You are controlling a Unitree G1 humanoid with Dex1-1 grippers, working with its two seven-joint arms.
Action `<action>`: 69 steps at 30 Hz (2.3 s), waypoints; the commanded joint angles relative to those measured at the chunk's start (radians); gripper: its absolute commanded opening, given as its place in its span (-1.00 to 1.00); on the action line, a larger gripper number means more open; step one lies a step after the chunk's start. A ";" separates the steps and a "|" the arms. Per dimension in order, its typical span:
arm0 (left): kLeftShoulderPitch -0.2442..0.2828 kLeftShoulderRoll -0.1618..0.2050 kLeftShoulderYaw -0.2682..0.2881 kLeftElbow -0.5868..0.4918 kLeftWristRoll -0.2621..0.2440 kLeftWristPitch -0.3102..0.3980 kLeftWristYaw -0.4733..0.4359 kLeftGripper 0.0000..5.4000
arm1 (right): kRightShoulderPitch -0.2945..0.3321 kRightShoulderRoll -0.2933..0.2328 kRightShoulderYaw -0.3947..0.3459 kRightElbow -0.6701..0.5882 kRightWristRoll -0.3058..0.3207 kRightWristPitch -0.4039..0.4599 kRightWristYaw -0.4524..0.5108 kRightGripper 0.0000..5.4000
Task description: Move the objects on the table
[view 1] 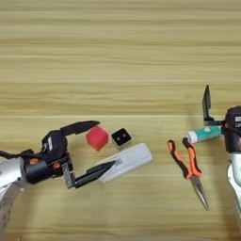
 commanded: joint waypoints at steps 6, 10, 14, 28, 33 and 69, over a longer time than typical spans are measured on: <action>0.002 0.020 -0.040 0.077 0.070 -0.042 -0.011 0.99 | 0.004 -0.002 0.002 -0.001 0.049 0.021 0.046 1.00; -0.005 0.016 -0.048 0.112 0.090 -0.060 -0.005 0.99 | 0.007 -0.001 -0.001 -0.007 0.073 0.040 0.067 1.00; -0.020 0.002 -0.049 0.156 0.112 -0.088 0.016 0.99 | 0.009 0.000 -0.003 -0.012 0.086 0.059 0.082 1.00; -0.036 -0.019 -0.068 0.224 0.111 -0.092 0.019 0.99 | 0.014 0.007 -0.006 -0.029 0.124 0.143 0.112 1.00; -0.015 0.005 -0.087 0.196 0.108 -0.063 -0.011 0.99 | 0.014 0.007 -0.005 -0.029 0.123 0.152 0.114 1.00; -0.122 0.049 -0.196 0.221 0.337 0.005 0.090 0.99 | 0.017 0.028 0.015 -0.048 0.109 0.151 0.110 1.00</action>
